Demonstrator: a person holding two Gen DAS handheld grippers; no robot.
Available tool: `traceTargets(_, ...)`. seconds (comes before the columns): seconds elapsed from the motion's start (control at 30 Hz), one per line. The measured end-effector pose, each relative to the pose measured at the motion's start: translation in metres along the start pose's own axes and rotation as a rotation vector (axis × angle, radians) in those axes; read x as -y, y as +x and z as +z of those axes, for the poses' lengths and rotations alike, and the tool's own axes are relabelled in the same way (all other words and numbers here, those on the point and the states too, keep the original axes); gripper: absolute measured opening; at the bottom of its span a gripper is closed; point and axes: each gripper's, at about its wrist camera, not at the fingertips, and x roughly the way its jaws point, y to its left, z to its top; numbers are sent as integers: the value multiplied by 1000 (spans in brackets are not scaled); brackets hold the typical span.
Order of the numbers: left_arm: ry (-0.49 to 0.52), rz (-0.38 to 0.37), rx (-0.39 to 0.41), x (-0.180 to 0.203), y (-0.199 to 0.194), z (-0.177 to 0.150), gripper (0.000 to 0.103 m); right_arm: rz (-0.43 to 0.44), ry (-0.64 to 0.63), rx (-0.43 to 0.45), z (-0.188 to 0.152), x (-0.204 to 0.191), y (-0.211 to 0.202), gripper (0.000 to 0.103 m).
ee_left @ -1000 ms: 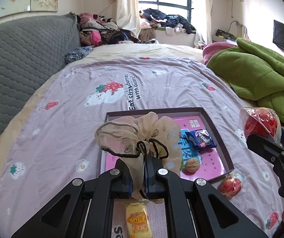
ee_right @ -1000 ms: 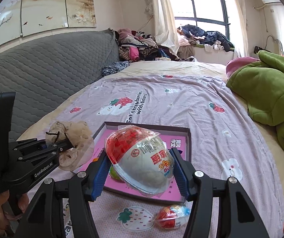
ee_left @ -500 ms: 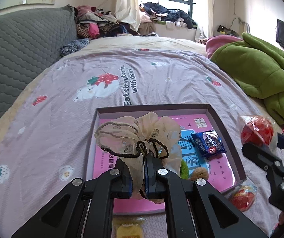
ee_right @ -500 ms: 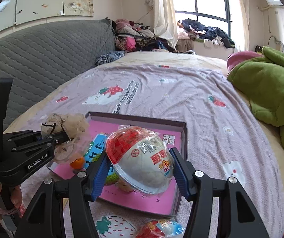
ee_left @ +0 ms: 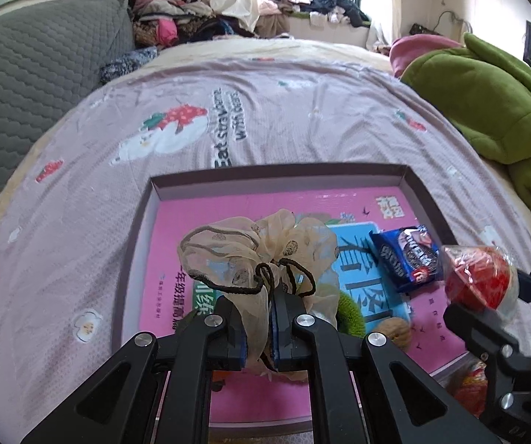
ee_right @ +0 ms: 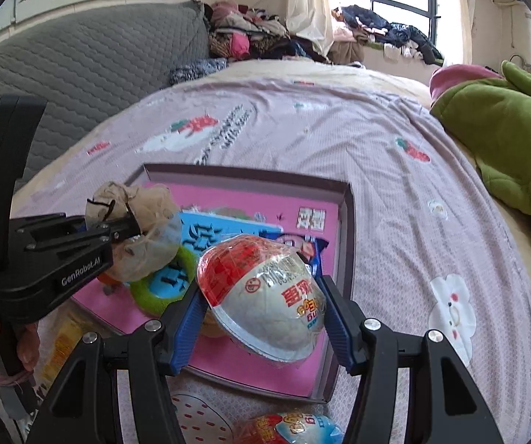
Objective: Organize objects
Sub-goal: 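Lower and release the pouch onto the book while right tool releases the egg there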
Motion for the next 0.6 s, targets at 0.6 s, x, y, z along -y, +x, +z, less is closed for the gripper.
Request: traceTargets(0.6, 12, -9, -87, 1, 23, -9, 19, -53, -2, -122, -16, 1, 33, 59)
